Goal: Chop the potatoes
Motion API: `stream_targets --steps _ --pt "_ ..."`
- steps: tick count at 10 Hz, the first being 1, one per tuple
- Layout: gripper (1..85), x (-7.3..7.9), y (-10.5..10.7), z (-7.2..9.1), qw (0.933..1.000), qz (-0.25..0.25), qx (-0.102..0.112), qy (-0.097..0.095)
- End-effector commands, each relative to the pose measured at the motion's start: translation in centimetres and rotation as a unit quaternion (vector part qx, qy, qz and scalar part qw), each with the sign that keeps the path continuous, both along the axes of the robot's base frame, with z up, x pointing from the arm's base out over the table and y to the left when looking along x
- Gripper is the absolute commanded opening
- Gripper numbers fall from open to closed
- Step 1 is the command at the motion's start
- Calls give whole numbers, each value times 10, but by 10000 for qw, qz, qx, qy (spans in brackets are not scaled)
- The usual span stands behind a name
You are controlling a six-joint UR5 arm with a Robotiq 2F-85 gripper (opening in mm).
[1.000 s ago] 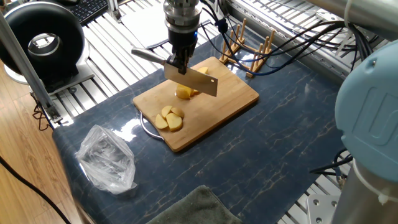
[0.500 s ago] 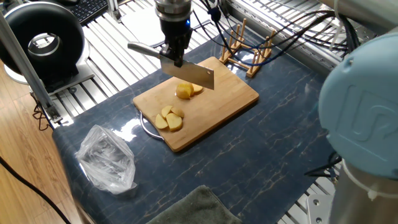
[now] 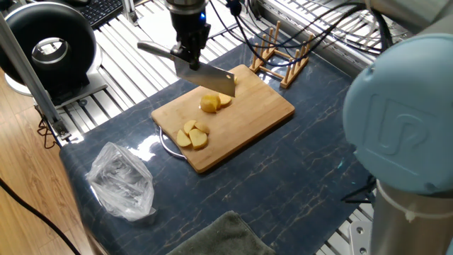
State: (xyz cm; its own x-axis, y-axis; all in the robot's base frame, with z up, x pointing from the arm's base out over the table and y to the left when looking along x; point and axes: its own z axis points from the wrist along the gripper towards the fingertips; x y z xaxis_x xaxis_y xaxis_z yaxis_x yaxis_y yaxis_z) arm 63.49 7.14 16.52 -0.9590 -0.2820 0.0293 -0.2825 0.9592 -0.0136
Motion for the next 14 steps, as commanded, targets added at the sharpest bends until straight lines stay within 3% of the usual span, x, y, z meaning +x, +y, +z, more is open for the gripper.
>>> stream_targets --steps 1,5,14 --pt "10 11 19 9 9998 -179 113 -10" --pt "10 24 27 7 9996 -255 136 -65" --pt "10 36 -1 -4 9998 22 163 -145"
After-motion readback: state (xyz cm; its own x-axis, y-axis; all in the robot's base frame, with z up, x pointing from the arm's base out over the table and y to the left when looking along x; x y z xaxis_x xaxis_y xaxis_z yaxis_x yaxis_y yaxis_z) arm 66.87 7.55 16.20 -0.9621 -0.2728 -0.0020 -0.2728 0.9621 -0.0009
